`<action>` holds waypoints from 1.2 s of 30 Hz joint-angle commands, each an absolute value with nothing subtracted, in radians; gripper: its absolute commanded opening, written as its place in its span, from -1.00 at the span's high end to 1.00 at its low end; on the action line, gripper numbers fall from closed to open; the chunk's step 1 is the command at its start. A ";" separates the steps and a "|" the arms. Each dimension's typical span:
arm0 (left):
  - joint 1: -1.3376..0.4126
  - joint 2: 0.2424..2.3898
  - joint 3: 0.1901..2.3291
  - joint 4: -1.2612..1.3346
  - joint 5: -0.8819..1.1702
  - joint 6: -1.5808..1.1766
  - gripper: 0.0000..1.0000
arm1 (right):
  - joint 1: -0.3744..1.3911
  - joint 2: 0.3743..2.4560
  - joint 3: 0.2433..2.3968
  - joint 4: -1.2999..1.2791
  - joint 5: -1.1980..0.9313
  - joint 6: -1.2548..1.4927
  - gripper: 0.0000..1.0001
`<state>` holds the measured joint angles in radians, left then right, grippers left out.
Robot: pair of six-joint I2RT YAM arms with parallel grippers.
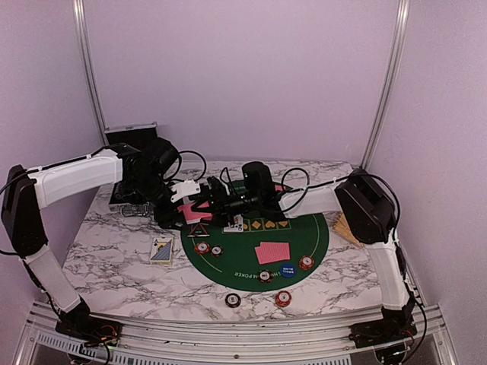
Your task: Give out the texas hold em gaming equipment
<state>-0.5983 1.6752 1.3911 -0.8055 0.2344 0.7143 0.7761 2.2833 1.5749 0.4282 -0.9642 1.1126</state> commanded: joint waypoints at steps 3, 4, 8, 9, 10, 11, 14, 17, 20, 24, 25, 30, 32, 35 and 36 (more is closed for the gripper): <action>-0.598 1.660 1.407 -0.819 0.240 0.713 1.00 | 0.767 2.222 1.559 0.416 -0.976 1.102 -0.17; -0.598 1.661 1.407 -0.819 0.240 0.715 1.00 | 0.766 2.221 1.559 0.414 -0.976 1.101 -0.15; -0.598 1.660 1.405 -0.819 0.238 0.714 1.00 | 0.765 2.218 1.557 0.415 -0.982 1.107 -0.07; -0.598 1.659 1.403 -0.819 0.236 0.715 1.00 | 0.764 2.214 1.555 0.416 -0.984 1.107 -0.04; -0.598 1.659 1.401 -0.819 0.234 0.716 1.00 | 0.763 2.209 1.551 0.415 -0.983 1.105 -0.02; -0.598 1.659 1.400 -0.819 0.232 0.716 1.00 | 0.761 2.203 1.547 0.411 -0.984 1.102 0.01; -0.597 1.660 1.397 -0.819 0.232 0.718 1.00 | 0.755 2.186 1.531 0.400 -0.982 1.090 0.10; -0.597 1.661 1.397 -0.819 0.230 0.719 1.00 | 0.748 2.173 1.517 0.380 -0.979 1.074 0.24; -0.597 1.662 1.397 -0.819 0.229 0.721 1.00 | 0.744 2.162 1.510 0.376 -0.979 1.071 0.36; -0.595 1.668 1.400 -0.819 0.224 0.722 1.00 | 0.743 2.152 1.509 0.375 -0.979 1.070 0.52; -0.595 1.667 1.399 -0.819 0.222 0.723 1.00 | 0.743 2.150 1.509 0.370 -0.979 1.067 0.55; -0.595 1.669 1.399 -0.819 0.222 0.722 1.00 | 0.739 2.139 1.510 0.322 -0.975 1.029 0.61; -0.594 1.669 1.399 -0.819 0.222 0.721 1.00 | 0.738 2.132 1.503 0.308 -0.974 1.016 0.62; -0.594 1.667 1.399 -0.819 0.222 0.723 1.00 | 0.733 2.122 1.493 0.293 -0.973 1.005 0.65; -0.594 1.669 1.400 -0.819 0.222 0.723 1.00 | 0.733 2.118 1.490 0.291 -0.973 1.003 0.69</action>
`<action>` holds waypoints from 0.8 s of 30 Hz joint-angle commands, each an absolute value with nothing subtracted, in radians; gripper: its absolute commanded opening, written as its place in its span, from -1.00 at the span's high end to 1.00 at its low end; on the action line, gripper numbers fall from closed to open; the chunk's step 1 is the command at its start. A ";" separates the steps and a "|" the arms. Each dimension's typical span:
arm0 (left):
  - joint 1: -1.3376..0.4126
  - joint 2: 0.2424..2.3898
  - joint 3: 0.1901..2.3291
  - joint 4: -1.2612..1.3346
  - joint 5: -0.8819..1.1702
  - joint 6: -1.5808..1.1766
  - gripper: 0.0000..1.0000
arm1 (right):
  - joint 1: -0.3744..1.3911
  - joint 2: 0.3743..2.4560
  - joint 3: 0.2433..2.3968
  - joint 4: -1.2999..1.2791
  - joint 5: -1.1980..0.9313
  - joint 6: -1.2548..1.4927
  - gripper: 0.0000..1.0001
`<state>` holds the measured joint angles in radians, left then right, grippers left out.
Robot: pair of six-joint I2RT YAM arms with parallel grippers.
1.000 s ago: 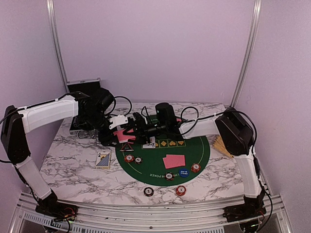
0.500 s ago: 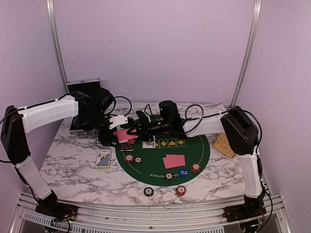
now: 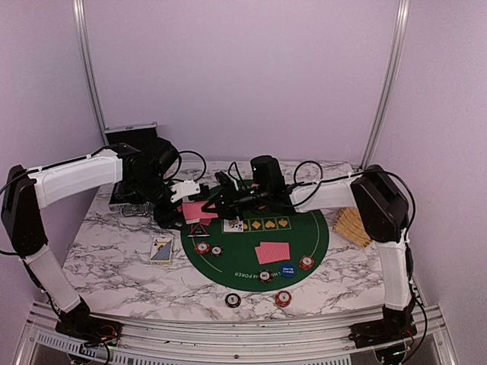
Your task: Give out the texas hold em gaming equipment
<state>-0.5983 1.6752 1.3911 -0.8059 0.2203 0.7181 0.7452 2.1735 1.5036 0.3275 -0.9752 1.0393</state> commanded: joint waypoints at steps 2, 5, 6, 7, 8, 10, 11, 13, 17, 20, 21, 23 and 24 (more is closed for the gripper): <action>-0.592 1.669 1.400 -0.819 0.222 0.723 1.00 | 0.733 2.113 1.487 0.280 -0.970 0.997 0.78; -0.592 1.667 1.399 -0.819 0.222 0.721 1.00 | 0.728 2.104 1.488 0.251 -0.964 0.974 0.90; -0.592 1.666 1.399 -0.819 0.222 0.721 1.00 | 0.726 2.101 1.488 0.240 -0.963 0.966 0.92; -0.591 1.666 1.398 -0.819 0.221 0.721 1.00 | 0.723 2.100 1.489 0.225 -0.959 0.958 0.94; -0.591 1.666 1.398 -0.819 0.221 0.722 1.00 | 0.720 2.097 1.491 0.207 -0.956 0.945 0.96; -0.591 1.664 1.396 -0.819 0.220 0.721 1.00 | 0.714 2.090 1.485 0.193 -0.951 0.934 0.99; -0.591 1.663 1.397 -0.819 0.221 0.721 1.00 | 0.713 2.087 1.482 0.192 -0.952 0.931 1.00; -0.590 1.664 1.395 -0.819 0.221 0.721 1.00 | 0.707 2.081 1.480 0.178 -0.951 0.918 1.00; -0.589 1.663 1.395 -0.819 0.218 0.721 1.00 | 0.690 2.059 1.480 0.117 -0.936 0.875 1.00; -0.589 1.659 1.394 -0.819 0.216 0.721 1.00 | 0.666 2.038 1.483 0.054 -0.908 0.826 1.00; -0.589 1.660 1.393 -0.819 0.215 0.721 1.00 | 0.659 2.031 1.489 0.025 -0.899 0.797 1.00; -0.589 1.658 1.392 -0.819 0.215 0.721 1.00 | 0.645 2.013 1.502 -0.047 -0.877 0.746 1.00; -0.589 1.658 1.391 -0.819 0.214 0.721 1.00 | 0.638 2.007 1.511 -0.083 -0.861 0.719 1.00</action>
